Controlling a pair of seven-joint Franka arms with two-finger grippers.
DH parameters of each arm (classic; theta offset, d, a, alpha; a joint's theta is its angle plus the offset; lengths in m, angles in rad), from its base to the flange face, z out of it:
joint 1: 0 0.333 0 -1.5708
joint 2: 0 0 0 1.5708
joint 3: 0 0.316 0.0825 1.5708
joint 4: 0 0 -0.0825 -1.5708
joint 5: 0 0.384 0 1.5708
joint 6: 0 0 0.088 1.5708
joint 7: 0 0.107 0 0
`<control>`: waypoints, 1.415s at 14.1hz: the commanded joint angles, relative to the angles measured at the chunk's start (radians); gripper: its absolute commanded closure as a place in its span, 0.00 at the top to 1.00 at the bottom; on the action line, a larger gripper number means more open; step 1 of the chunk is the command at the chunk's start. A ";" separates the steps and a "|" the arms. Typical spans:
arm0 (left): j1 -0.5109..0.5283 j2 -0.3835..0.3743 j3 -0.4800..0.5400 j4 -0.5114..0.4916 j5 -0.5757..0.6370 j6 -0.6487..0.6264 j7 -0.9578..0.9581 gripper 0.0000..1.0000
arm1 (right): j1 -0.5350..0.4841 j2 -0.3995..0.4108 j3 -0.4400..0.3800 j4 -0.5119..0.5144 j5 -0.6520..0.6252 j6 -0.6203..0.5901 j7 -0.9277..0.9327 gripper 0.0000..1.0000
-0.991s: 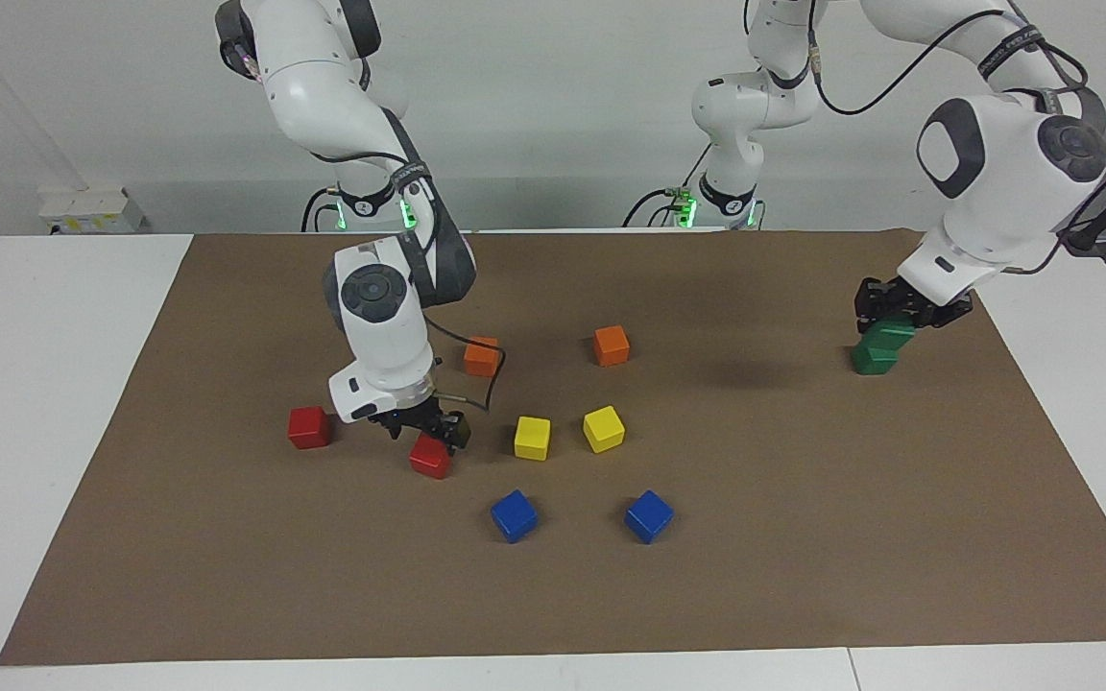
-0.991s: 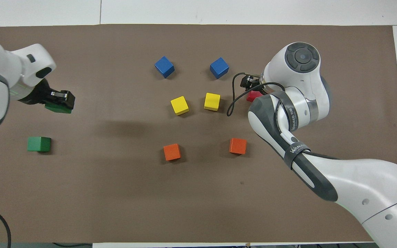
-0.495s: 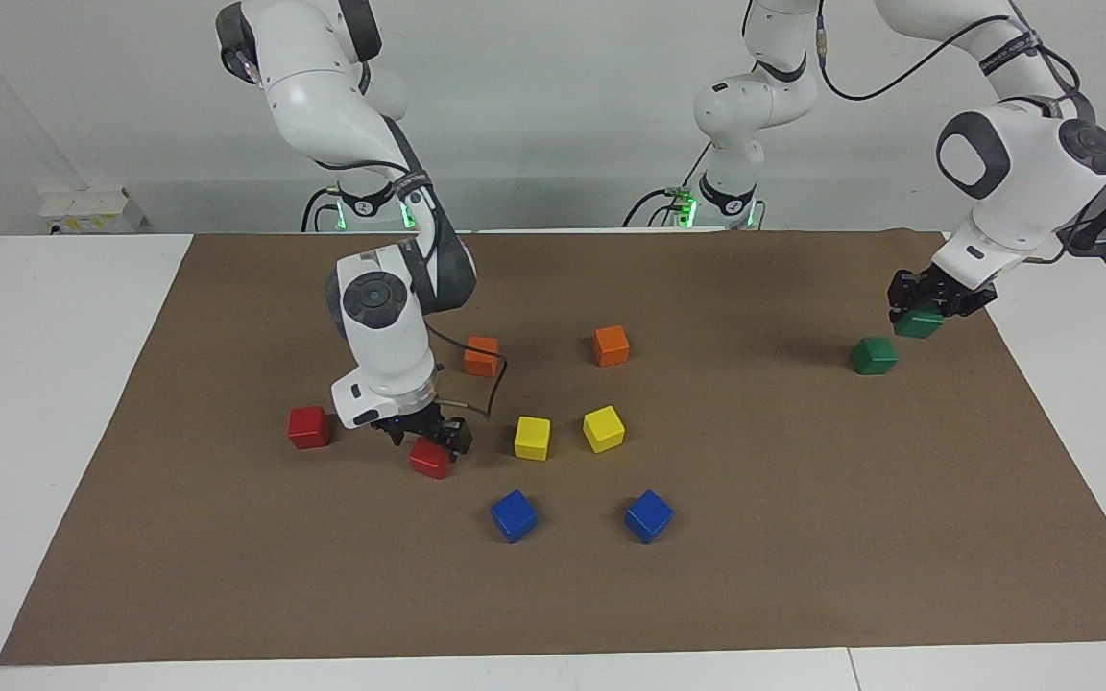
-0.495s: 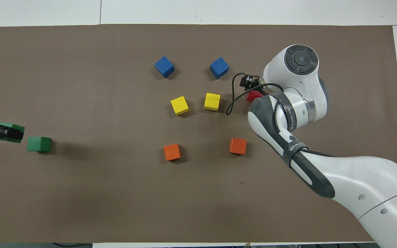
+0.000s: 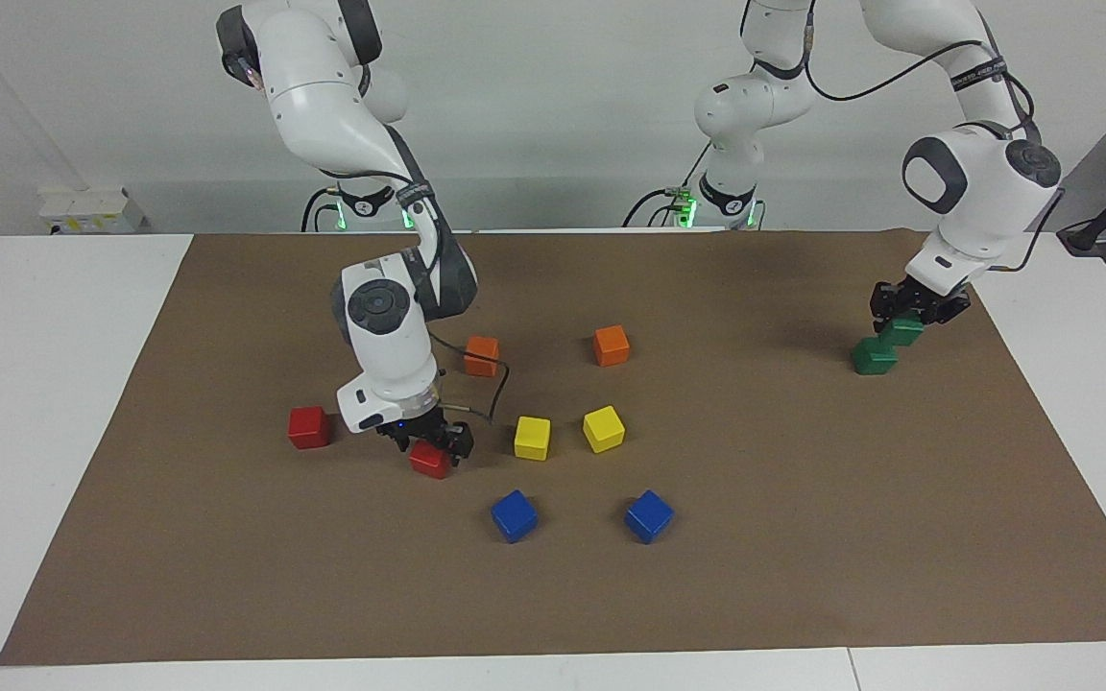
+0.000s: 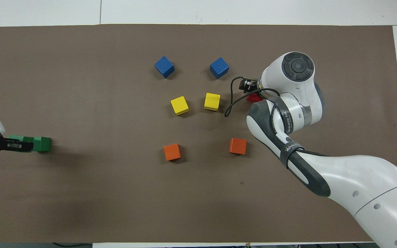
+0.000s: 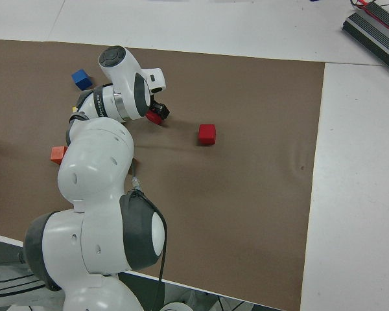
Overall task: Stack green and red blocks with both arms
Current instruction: 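Stack green on green with the left gripper while the right gripper carries red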
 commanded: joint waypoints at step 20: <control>0.015 0.044 -0.012 -0.079 -0.038 0.136 -0.145 0.00 | -0.281 -0.333 -0.001 -0.079 0.015 -0.239 -0.706 0.00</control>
